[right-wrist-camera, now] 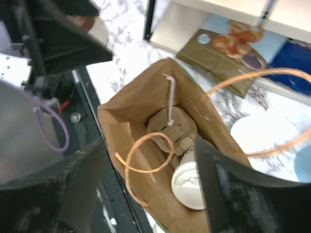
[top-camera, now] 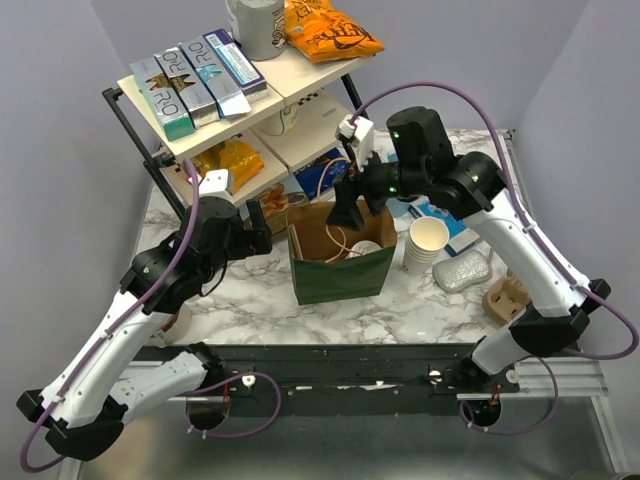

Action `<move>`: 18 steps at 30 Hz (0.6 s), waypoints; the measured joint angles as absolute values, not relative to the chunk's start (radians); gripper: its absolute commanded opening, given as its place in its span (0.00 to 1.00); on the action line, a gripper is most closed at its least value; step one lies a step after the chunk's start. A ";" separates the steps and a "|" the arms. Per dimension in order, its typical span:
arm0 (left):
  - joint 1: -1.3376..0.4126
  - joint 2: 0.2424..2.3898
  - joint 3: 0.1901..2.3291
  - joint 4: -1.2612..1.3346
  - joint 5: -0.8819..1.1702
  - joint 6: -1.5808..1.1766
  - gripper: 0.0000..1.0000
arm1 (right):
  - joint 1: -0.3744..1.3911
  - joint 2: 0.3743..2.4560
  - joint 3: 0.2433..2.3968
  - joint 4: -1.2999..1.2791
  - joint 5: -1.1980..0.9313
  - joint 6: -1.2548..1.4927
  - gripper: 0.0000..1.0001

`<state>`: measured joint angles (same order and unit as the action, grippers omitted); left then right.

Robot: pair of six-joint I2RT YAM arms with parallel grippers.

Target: Pack the takeout coffee

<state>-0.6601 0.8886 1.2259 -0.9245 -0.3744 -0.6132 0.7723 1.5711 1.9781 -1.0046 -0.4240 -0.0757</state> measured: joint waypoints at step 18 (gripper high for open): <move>-0.660 0.870 1.213 -0.925 -0.390 -0.630 0.99 | 0.346 1.037 1.395 -0.656 -0.146 0.208 1.00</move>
<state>-0.6601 0.8700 1.2129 -0.9253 -0.3904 -0.6296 0.3462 1.0370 1.3949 -0.6563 -0.1455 0.2081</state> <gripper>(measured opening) 0.990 0.998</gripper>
